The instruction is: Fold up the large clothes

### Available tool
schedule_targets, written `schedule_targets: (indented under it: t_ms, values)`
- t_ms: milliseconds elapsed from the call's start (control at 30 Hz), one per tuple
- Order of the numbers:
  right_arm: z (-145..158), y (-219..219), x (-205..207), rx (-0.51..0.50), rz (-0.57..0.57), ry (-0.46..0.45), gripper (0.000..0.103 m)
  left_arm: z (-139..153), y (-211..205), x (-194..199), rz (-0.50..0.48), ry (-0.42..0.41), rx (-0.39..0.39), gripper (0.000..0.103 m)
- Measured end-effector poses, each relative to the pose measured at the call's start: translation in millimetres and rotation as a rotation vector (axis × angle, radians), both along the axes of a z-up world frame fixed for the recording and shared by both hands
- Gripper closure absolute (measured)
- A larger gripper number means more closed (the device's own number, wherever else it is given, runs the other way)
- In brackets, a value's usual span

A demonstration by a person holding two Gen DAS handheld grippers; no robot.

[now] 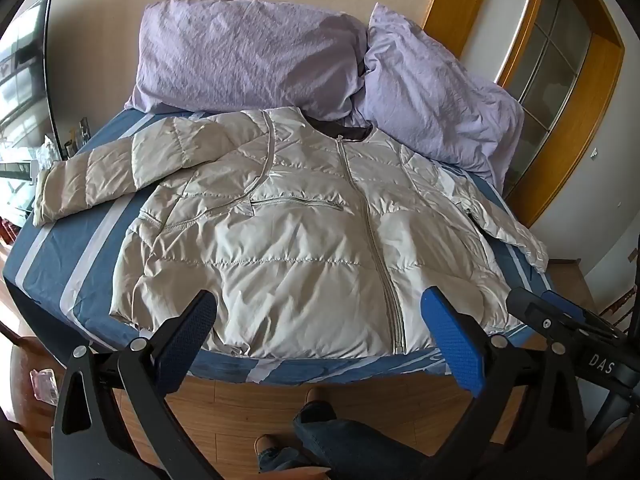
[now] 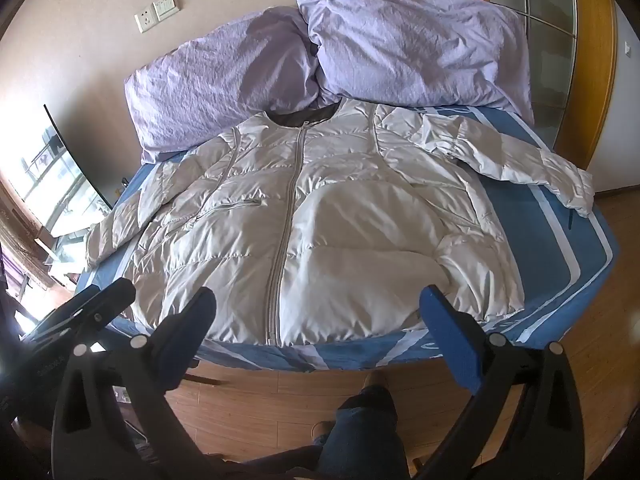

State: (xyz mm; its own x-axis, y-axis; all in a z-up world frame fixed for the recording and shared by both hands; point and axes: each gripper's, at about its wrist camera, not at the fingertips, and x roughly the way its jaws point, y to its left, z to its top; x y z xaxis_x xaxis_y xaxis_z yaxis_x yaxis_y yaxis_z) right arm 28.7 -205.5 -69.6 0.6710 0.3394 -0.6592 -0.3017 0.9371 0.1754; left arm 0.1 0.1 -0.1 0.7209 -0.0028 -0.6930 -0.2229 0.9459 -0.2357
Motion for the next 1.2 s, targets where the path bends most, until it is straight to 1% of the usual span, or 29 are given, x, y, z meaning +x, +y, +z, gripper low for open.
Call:
schedule_targets:
  t_ms: [1200]
  values:
    - [1.3,-1.3,-0.7,0.003,0.0,0.001,0.002,-0.1,0.1,-0.2,-0.001,0.001,0.0,0.001]
